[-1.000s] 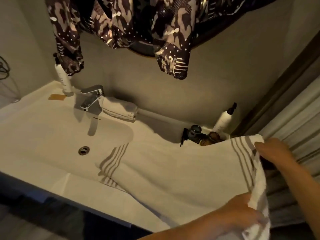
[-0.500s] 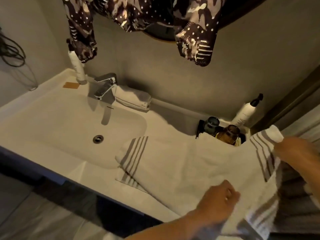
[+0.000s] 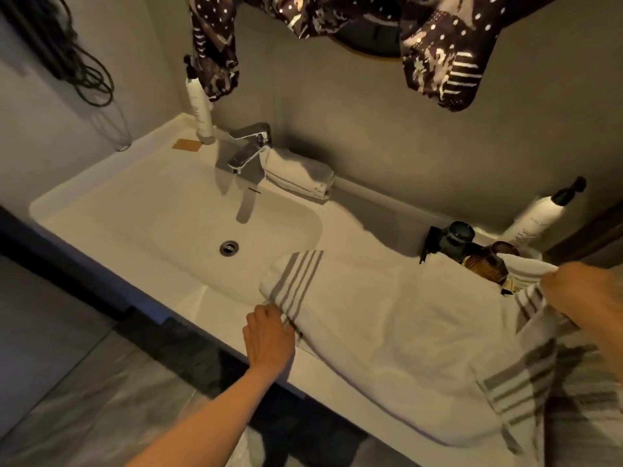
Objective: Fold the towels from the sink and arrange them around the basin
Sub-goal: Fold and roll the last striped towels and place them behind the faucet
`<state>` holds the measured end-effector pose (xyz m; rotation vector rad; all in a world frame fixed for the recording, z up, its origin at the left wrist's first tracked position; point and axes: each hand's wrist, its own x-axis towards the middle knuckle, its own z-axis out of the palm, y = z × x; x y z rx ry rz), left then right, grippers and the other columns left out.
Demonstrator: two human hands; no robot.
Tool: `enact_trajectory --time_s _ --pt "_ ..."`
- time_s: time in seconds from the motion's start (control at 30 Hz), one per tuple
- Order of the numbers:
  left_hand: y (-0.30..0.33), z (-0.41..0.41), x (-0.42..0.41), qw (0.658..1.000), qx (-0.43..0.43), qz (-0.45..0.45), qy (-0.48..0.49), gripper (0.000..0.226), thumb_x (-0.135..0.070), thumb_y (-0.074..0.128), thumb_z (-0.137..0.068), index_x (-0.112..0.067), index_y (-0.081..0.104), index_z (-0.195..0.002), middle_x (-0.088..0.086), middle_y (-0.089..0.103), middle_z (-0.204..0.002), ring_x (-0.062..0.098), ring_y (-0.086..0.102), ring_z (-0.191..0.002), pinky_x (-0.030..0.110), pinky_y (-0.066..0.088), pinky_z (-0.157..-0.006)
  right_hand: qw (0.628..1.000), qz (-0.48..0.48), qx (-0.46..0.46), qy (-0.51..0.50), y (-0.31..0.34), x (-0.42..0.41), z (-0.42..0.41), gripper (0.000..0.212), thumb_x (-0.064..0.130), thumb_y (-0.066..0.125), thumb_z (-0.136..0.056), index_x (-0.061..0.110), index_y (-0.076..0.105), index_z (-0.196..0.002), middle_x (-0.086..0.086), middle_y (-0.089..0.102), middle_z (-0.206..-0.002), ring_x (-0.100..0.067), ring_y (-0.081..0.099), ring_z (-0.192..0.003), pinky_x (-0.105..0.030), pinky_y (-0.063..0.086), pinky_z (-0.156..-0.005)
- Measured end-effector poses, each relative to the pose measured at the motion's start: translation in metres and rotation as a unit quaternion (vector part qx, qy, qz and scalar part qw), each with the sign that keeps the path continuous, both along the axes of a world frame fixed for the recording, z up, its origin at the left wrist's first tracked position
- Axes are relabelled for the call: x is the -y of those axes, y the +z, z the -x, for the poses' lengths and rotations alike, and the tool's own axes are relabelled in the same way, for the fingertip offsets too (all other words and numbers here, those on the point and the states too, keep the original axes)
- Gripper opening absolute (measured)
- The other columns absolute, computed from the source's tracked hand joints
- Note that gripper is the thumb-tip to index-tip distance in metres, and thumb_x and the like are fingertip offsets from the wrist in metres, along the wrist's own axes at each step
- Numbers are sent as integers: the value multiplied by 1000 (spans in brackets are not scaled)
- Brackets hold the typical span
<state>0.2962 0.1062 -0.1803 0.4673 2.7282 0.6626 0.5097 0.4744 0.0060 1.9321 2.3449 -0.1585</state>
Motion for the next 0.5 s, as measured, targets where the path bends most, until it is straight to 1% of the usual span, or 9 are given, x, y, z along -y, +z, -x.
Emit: enact_trajectory --time_s 0.07,0.13,0.2,0.27,0.3,0.33,0.37,0.43,0.5 --pt "11 -4 4 982 126 -129 51 23 -20 50 -97 -15 53 -120 4 62 -102 22 60 -89 31 45 -70 1000 4 -1 -4 -1 -3 -4 19 23 59 -91 4 58 -93 -15 57 -75 -34 59 -68 -49 58 -73" --pt "14 0 25 951 218 -166 144 24 -19 51 -98 -11 46 -119 12 64 -108 23 61 -85 32 49 -69 1000 18 -15 -8 -10 -25 -14 18 22 61 -90 5 56 -89 -15 60 -76 -34 62 -69 -49 59 -71" --pt "19 9 60 946 249 -84 188 45 -23 55 -95 -3 38 -132 20 56 -127 33 58 -102 37 49 -84 1000 24 -7 5 -1 -27 -18 21 22 64 -87 2 61 -91 -15 61 -73 -32 63 -65 -47 59 -69" --pt "27 13 82 972 153 27 177 67 -30 63 -90 -3 30 -141 20 45 -139 38 49 -120 43 43 -96 999 41 -12 0 18 -13 -22 22 24 64 -89 3 62 -85 -16 64 -70 -32 64 -61 -44 59 -67" --pt "37 6 78 985 69 26 158 62 -31 67 -87 -7 36 -136 17 46 -135 36 49 -118 45 43 -96 999 47 -21 -6 25 -9 -24 27 28 62 -91 3 61 -81 -17 65 -70 -32 65 -61 -43 59 -67" --pt "49 -4 64 993 -10 -20 115 50 -31 68 -86 -13 44 -125 12 51 -124 31 55 -109 45 46 -90 998 52 -32 -3 29 -7 -23 32 31 59 -93 3 60 -79 -18 65 -70 -32 65 -61 -41 58 -67" --pt "61 -18 44 995 -38 -83 46 35 -32 69 -86 -18 50 -112 6 55 -111 23 60 -95 40 50 -81 997 62 -49 -11 32 -6 -18 36 34 57 -94 1 59 -80 -18 64 -73 -32 64 -64 -41 56 -67" --pt "79 -63 -13 978 27 -163 -129 28 -45 67 -85 -26 50 -97 -6 58 -93 7 60 -74 31 49 -67 991 97 -88 -26 36 -7 -16 35 34 58 -93 -1 60 -90 -21 64 -86 -35 63 -76 -45 56 -75" --pt "96 -116 -78 937 139 -171 -271 55 -64 66 -78 -29 48 -118 -12 57 -112 2 60 -90 23 45 -74 975 157 -141 -67 41 -10 -20 33 28 60 -90 -4 60 -98 -25 65 -95 -39 67 -82 -51 58 -79"
